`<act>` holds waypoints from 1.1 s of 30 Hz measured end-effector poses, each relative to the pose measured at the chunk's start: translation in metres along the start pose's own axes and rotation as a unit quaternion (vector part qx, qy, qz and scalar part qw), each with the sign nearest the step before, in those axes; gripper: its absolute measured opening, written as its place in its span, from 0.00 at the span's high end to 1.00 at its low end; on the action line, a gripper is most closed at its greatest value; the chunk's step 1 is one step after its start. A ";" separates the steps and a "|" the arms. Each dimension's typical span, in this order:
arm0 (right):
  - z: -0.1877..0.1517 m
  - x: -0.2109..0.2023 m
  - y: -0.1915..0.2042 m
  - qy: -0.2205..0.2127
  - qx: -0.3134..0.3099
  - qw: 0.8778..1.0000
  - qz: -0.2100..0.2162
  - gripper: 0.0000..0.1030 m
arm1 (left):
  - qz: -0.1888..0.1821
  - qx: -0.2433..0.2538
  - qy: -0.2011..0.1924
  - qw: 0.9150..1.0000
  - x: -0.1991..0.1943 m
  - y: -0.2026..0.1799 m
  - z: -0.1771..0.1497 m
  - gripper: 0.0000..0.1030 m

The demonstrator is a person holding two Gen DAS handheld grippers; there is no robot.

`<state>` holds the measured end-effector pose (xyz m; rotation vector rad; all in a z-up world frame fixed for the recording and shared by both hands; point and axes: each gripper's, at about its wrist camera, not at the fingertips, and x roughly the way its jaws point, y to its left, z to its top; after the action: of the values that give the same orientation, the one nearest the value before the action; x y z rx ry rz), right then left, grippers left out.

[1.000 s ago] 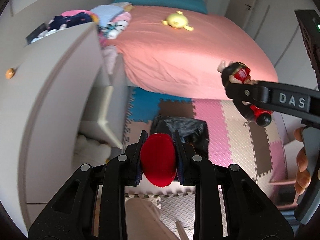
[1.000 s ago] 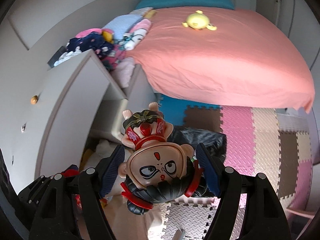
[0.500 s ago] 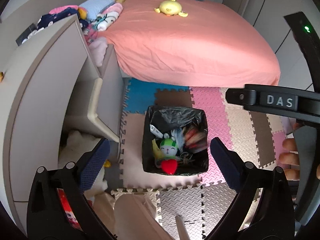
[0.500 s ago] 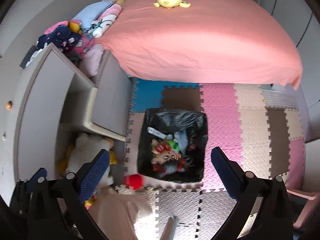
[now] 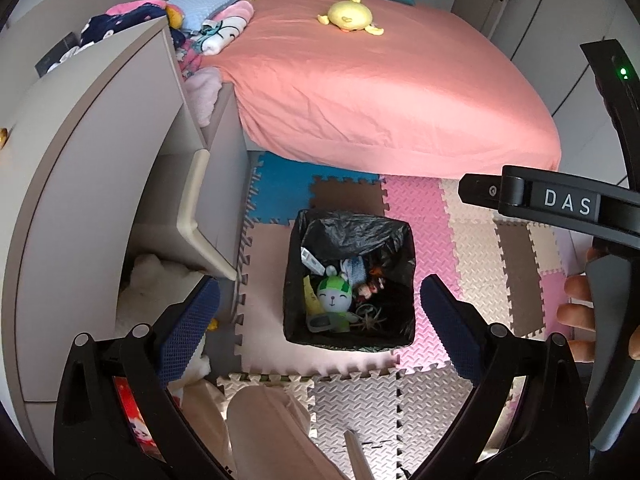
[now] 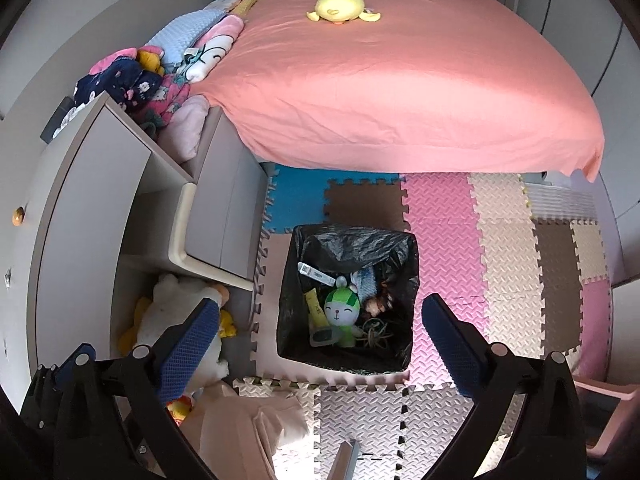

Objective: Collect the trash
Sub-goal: 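Raise both open tools from the bin and move back over the desk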

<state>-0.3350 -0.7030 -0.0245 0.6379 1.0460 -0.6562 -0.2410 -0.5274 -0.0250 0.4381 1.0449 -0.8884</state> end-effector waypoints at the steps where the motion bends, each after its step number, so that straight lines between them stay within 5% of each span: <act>1: 0.000 -0.001 0.003 -0.002 -0.002 1.000 0.002 0.02 | 0.000 -0.002 -0.001 1.000 -0.001 0.003 0.000 0.06; 18: 0.019 -0.036 0.114 -0.046 -0.068 0.995 0.055 0.02 | 0.025 -0.052 -0.061 0.996 -0.058 0.085 0.009 0.06; 33: 0.032 -0.052 0.308 -0.047 -0.187 0.968 0.158 0.02 | 0.112 -0.157 -0.105 0.976 -0.119 0.245 0.001 0.06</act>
<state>-0.1049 -0.5190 0.0839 0.4256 0.9222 -0.1988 -0.0684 -0.3344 0.0590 0.1864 0.9010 -0.5428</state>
